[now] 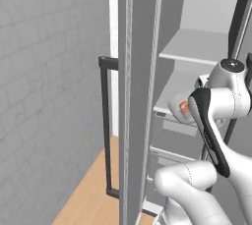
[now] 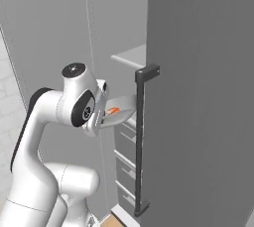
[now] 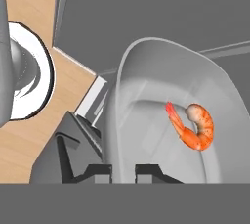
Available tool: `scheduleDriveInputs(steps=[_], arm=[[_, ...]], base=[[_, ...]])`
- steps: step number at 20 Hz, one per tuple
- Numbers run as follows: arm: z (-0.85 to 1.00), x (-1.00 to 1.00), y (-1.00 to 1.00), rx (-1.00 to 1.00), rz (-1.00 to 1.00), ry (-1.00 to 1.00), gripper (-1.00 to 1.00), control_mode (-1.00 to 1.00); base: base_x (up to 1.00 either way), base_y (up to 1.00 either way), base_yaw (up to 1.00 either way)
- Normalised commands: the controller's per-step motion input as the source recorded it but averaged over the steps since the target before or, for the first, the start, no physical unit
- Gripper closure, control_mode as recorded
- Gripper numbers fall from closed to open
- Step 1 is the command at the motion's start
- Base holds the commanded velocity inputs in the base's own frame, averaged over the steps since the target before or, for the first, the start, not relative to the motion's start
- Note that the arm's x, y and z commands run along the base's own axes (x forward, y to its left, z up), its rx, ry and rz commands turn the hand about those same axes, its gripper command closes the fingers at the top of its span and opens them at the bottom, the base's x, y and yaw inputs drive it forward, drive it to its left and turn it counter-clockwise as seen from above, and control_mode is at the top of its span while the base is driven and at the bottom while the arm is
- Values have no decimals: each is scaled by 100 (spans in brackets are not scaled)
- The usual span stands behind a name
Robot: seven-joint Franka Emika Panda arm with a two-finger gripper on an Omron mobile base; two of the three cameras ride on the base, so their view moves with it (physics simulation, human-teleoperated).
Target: Take the meat container that has the shrimp and place it on the second highest rack of the freezer. Then take the vegetable container that has the potato and broccoli and place it on the highest rack of the freezer.
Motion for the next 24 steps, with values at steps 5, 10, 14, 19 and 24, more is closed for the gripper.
scheduleDriveInputs(steps=[5,10,14,19,24], arm=[[0,0,0,0,0,0,100,100],[0,0,0,0,0,0,100,100],[0,0,0,0,0,0,100,100],[0,0,0,0,0,0,100,100],[0,0,0,0,0,0,100,100]], base=[[17,-62,1],[0,-27,1],[1,52,0],[21,72,0],[5,56,1]])
